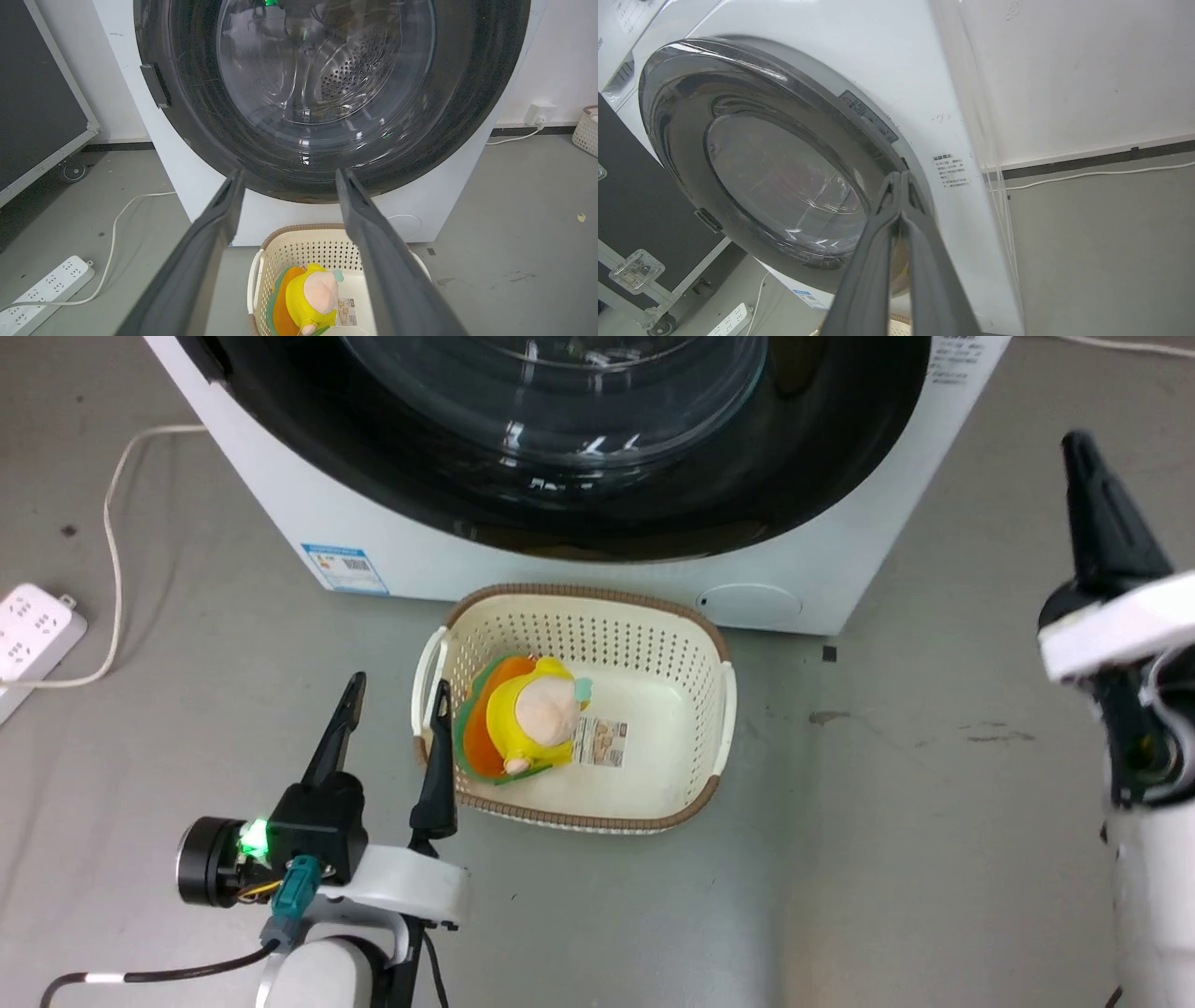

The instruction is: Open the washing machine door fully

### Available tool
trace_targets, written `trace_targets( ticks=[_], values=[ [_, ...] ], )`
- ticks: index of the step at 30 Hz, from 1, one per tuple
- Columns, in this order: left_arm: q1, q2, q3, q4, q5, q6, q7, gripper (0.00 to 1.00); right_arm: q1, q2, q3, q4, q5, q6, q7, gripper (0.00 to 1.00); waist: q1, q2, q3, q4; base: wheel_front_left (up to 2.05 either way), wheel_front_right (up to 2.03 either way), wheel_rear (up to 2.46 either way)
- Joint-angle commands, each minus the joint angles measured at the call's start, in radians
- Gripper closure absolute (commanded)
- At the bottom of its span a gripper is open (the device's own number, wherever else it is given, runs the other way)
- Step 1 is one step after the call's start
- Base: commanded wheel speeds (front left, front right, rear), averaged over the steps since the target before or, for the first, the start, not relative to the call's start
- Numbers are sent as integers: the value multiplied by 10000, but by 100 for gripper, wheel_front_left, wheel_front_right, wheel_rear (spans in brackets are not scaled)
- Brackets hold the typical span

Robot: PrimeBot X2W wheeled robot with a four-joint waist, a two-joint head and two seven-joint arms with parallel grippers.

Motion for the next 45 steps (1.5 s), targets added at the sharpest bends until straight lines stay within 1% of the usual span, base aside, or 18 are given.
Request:
trace_targets(
  ticks=[1, 9, 13, 23, 31, 32, 33, 35, 36, 37, 38, 40, 41, 45],
  values=[
    [-200, 31, -88, -24, 29, 54, -132, 0, -486, 65, -112, 212, 337, -3, 99, 100, 0, 0, 117, 74, 0, 0, 0],
    [-441, 26, -329, -49, -17, 140, -299, 0, -2148, 127, -644, 1435, 1463, -4, 814, 100, 0, 0, 512, 338, 0, 0, 0],
    [-533, 24, -430, -52, -38, 175, -382, 0, -2999, 90, -922, 2312, 1982, -4, 1438, 100, 0, 0, 684, 468, 0, 0, 0],
    [-751, 21, -682, -62, -83, 246, -592, 0, -5113, -383, -1412, 4763, 2600, -5, 3087, 100, 0, 0, 1155, 772, 0, 0, 0],
    [-919, 15, -923, -46, -154, 327, -759, 0, -6709, -640, -2017, 6529, 3385, -6, 4338, 100, -1, 0, 1489, 1026, 0, 0, 0],
    [-919, 15, -923, -46, -154, 327, -759, 0, -6709, -640, -2017, 6529, 3385, -6, 4338, 100, -1, 0, 1489, 1026, 0, 0, 0],
    [-949, 14, -972, -33, -167, 350, -801, 0, -7021, -676, -2104, 6873, 3577, -6, 4696, 100, -1, 0, 1555, 1080, 0, 0, 0],
    [-965, 14, -994, -28, -173, 364, -822, 0, -7166, -694, -2148, 7018, 3675, -6, 4862, 100, -1, 0, 1583, 1105, 0, 0, 0],
    [-1001, 13, -1033, -22, -186, 387, -863, 0, -7433, -720, -2264, 7308, 3898, -6, 5171, 100, -1, 0, 1635, 1154, 0, 0, 0],
    [-1001, 13, -1033, -22, -186, 387, -863, 0, -7433, -720, -2264, 7308, 3898, -6, 5171, 100, -1, 0, 1635, 1154, 0, 0, 0],
    [-1054, 13, -1063, -20, -195, 406, -905, 0, -7659, -756, -2333, 7567, 4081, -6, 5498, 100, -1, 0, 1680, 1201, 0, 0, 0],
    [-1082, 12, -1076, -22, -201, 418, -926, 0, -7738, -777, -2365, 7704, 4168, -6, 5667, 100, -1, 0, 1687, 1225, 0, 0, 0],
    [-1123, 12, -1106, 5, -222, 460, -989, 0, -7823, -851, -2389, 8052, 4355, -6, 6147, 100, -1, 0, 1639, 1264, 0, 0, 0],
    [-1084, 11, -1122, 62, -230, 501, -1073, 0, -7686, -840, -2472, 8367, 4692, -7, 6715, 100, -1, 0, 1442, 1227, 0, 0, 0]
  ],
)
